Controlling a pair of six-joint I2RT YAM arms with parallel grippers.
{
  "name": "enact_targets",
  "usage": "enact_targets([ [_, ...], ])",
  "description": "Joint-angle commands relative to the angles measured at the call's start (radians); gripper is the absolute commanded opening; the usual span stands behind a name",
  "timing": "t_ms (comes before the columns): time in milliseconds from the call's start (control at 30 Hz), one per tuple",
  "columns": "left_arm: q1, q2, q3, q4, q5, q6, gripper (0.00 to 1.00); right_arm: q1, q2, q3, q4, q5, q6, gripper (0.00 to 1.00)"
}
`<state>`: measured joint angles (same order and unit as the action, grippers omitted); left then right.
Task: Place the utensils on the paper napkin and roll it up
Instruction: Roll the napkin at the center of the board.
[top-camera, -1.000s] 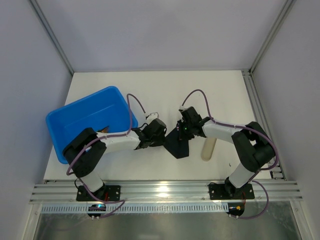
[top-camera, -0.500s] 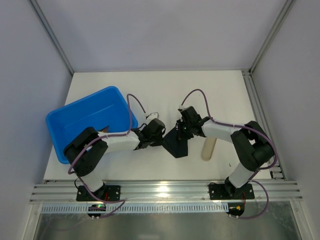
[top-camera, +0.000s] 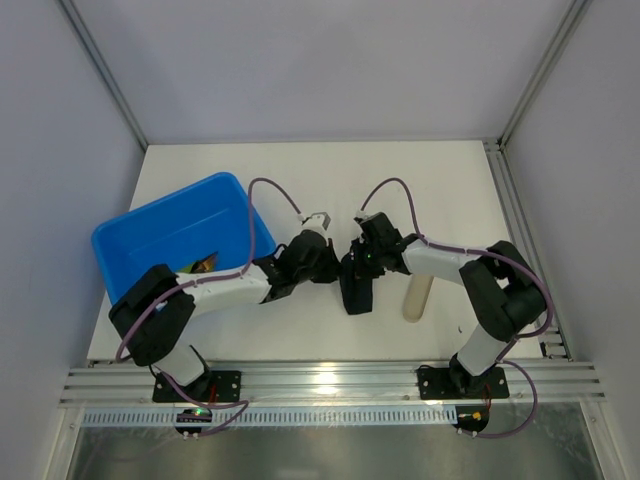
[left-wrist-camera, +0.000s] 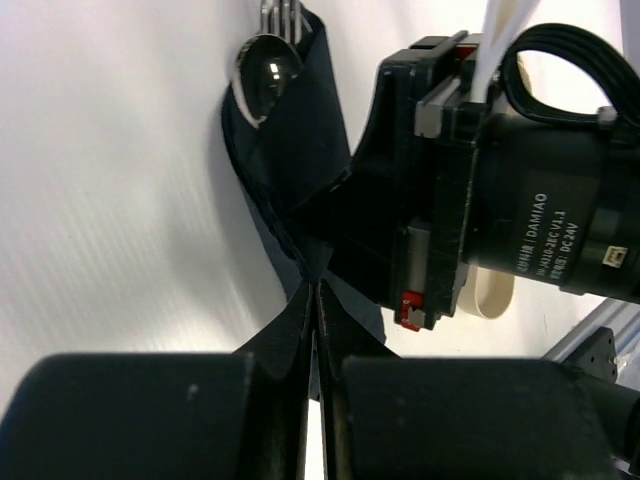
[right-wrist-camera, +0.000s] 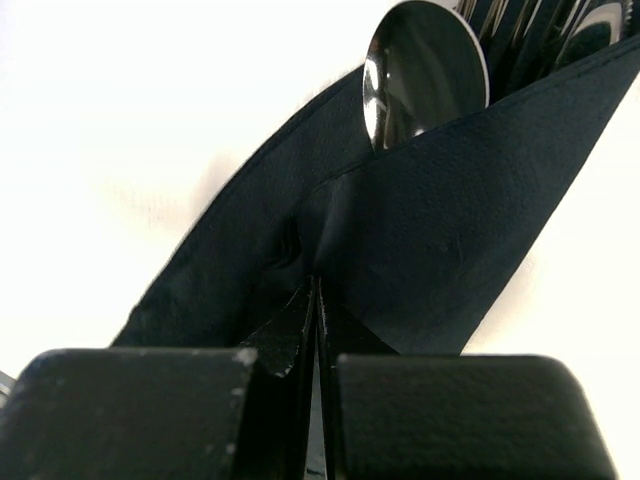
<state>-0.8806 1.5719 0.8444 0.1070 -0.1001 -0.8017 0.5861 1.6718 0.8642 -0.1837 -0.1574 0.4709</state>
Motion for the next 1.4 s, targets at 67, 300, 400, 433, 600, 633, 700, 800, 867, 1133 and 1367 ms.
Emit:
enact_targets([
  [67,-0.012,0.023,0.005,0.137,0.079,0.016,0.00,0.011,0.048,-0.014,-0.031,0.002,-0.002,0.04],
  [300,-0.058,0.030,-0.002,0.183,0.059,-0.004,0.00,0.011,0.048,-0.028,-0.013,-0.001,0.006,0.04],
  [400,-0.069,0.036,-0.007,0.174,0.027,-0.017,0.00,0.011,0.043,-0.028,-0.010,-0.007,0.011,0.04],
  [433,-0.069,0.039,-0.008,0.166,0.020,-0.027,0.00,0.011,0.034,-0.030,-0.010,-0.007,0.009,0.04],
  [600,-0.069,0.040,-0.021,0.154,-0.007,-0.036,0.00,0.011,-0.030,-0.037,-0.028,-0.010,0.015,0.04],
  [633,-0.069,0.039,-0.021,0.154,-0.007,-0.034,0.00,0.011,-0.044,-0.037,-0.031,-0.008,0.017,0.04],
  [700,-0.069,0.039,-0.019,0.152,-0.009,-0.034,0.00,0.011,-0.081,-0.039,-0.043,-0.007,0.018,0.04],
  [800,-0.069,0.043,-0.016,0.149,-0.006,-0.034,0.00,0.011,-0.113,-0.036,-0.060,-0.002,0.021,0.04],
  [867,-0.069,0.045,-0.013,0.146,-0.007,-0.031,0.00,0.009,-0.126,-0.037,-0.066,0.001,0.023,0.04],
  [1133,-0.069,0.043,-0.008,0.145,0.005,-0.021,0.00,0.011,-0.173,-0.030,-0.092,0.021,0.025,0.04],
  [1367,-0.070,0.053,0.021,0.138,0.026,0.001,0.00,-0.014,-0.237,-0.039,-0.163,0.134,0.009,0.04],
])
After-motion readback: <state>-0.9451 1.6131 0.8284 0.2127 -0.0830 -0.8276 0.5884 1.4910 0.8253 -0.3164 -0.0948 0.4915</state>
